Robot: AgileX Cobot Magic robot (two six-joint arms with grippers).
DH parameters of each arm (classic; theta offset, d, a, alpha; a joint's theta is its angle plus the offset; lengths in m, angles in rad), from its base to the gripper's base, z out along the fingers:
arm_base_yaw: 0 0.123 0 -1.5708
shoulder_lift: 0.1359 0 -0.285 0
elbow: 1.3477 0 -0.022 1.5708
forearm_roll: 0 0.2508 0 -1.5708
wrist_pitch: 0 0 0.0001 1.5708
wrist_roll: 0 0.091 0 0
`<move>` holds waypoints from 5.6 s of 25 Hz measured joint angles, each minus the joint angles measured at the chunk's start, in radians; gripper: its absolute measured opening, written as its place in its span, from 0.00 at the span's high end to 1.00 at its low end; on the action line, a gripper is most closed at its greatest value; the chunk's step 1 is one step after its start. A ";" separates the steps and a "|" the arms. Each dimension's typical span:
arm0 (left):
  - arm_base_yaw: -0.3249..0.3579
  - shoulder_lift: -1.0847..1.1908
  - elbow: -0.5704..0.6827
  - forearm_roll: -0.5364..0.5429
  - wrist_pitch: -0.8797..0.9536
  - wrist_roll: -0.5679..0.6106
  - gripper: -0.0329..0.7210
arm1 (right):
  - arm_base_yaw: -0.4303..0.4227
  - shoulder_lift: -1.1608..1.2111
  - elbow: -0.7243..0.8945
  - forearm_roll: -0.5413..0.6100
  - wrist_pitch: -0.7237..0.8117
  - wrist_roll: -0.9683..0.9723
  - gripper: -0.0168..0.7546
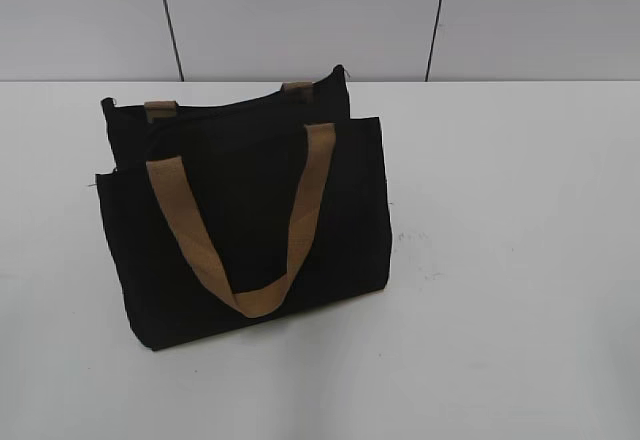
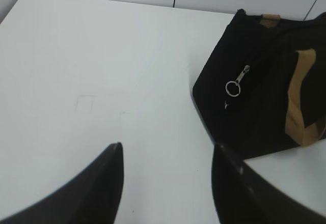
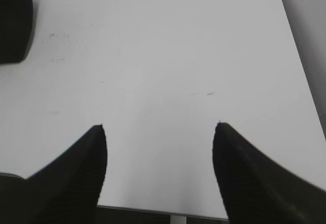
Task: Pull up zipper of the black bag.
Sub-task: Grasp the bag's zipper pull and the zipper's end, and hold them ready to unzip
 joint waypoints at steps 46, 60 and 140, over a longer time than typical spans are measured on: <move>0.000 0.401 0.145 0.017 -1.075 0.000 0.40 | 0.000 0.000 0.000 0.000 -0.001 0.000 0.32; 0.001 1.072 0.350 0.545 -1.821 -0.292 0.40 | 0.000 0.000 0.000 0.000 -0.001 0.000 0.32; 0.104 1.882 0.113 1.047 -2.112 -0.255 0.94 | 0.000 0.000 0.000 0.000 -0.001 0.000 0.32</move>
